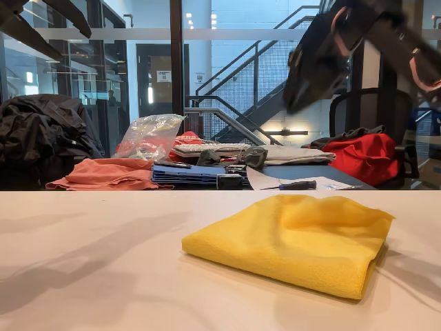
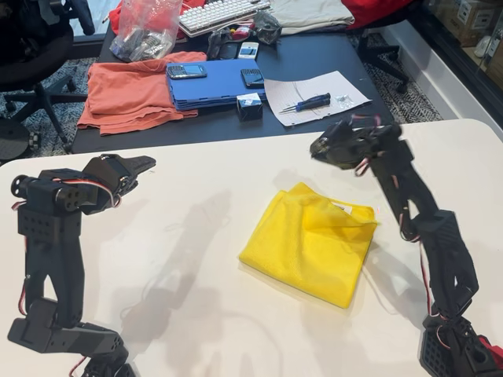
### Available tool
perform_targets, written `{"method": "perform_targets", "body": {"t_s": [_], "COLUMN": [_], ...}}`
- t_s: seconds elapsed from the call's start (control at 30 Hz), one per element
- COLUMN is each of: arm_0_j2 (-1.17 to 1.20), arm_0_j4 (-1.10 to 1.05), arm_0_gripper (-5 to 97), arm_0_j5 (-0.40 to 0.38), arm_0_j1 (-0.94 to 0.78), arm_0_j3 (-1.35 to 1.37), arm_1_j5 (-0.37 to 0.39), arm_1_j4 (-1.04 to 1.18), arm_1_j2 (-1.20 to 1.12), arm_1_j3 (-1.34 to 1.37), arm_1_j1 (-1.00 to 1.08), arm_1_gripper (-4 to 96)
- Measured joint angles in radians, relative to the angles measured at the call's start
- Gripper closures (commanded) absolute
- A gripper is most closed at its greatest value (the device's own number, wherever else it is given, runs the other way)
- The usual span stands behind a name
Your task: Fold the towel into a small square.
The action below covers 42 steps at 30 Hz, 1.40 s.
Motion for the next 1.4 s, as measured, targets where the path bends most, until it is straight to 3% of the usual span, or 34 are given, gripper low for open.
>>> {"method": "perform_targets", "body": {"t_s": [0.23, 0.43, 0.63, 0.77, 0.97, 1.4], "arm_0_j2": [-0.021, -0.207, -0.437, -0.488, -0.428, 0.009], "arm_0_j4": [0.250, 0.153, -0.034, -0.017, 0.009, 0.002], "arm_0_gripper": [92, 92, 92, 92, 92, 92], "arm_0_j5": [0.005, 0.038, 0.015, 0.012, 0.014, 0.025], "arm_0_j1": [0.025, 0.092, 0.144, 0.150, 0.149, 0.141], "arm_0_j3": [0.235, 0.351, 0.347, 0.324, 0.327, 0.342], "arm_1_j5": [0.000, 0.000, 0.000, 0.000, 0.000, 0.000], "arm_1_j4": [0.000, 0.000, 0.000, 0.000, 0.000, 0.000], "arm_1_j2": [0.003, 0.003, 0.000, 0.000, 0.000, 0.000], "arm_1_j3": [0.000, 0.000, 0.000, 0.000, 0.000, 0.000], "arm_1_j1": [0.000, 0.000, 0.000, -0.003, -0.005, -0.009], "arm_1_gripper": [70.0, 70.0, 70.0, 70.0, 70.0, 70.0]}}
